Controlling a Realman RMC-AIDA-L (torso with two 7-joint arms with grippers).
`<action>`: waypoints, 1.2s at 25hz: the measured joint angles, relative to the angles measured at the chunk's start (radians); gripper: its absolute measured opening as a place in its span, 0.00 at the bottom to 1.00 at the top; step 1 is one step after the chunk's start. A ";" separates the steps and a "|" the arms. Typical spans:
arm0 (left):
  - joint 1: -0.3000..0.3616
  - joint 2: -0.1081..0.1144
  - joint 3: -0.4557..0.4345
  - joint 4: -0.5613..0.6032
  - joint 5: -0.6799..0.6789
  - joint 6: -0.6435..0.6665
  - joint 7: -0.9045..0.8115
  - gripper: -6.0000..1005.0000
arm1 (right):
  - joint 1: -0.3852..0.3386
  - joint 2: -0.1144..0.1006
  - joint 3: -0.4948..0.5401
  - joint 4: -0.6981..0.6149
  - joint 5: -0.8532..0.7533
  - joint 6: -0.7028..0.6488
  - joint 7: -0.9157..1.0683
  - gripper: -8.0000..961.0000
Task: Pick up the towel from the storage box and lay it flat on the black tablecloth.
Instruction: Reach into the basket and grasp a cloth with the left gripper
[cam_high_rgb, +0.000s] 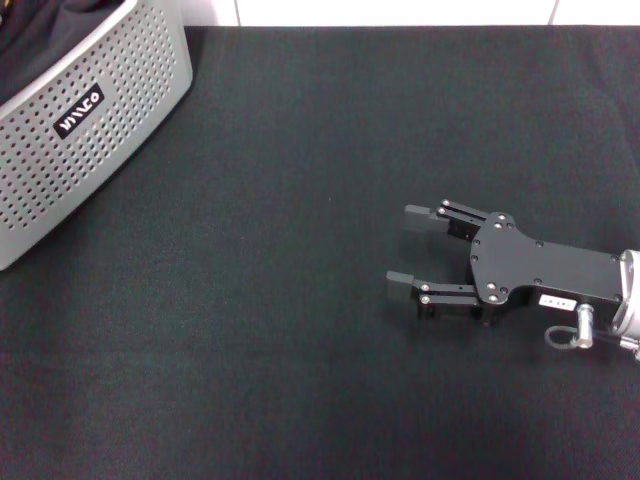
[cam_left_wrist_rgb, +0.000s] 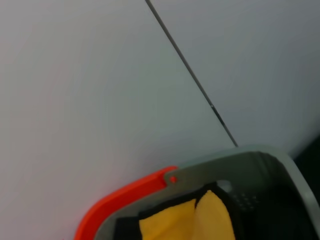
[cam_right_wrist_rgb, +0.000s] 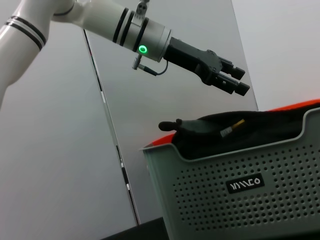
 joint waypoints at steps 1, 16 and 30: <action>-0.001 0.004 0.009 -0.008 0.000 0.000 -0.011 0.72 | 0.001 0.001 0.000 0.000 -0.001 0.002 0.000 0.92; -0.009 0.052 0.034 -0.262 0.000 -0.136 -0.008 0.72 | -0.013 0.010 0.000 -0.001 -0.003 0.010 -0.001 0.92; -0.004 0.075 0.007 -0.293 -0.001 -0.199 -0.018 0.56 | -0.021 0.010 0.025 0.000 0.000 0.011 -0.002 0.91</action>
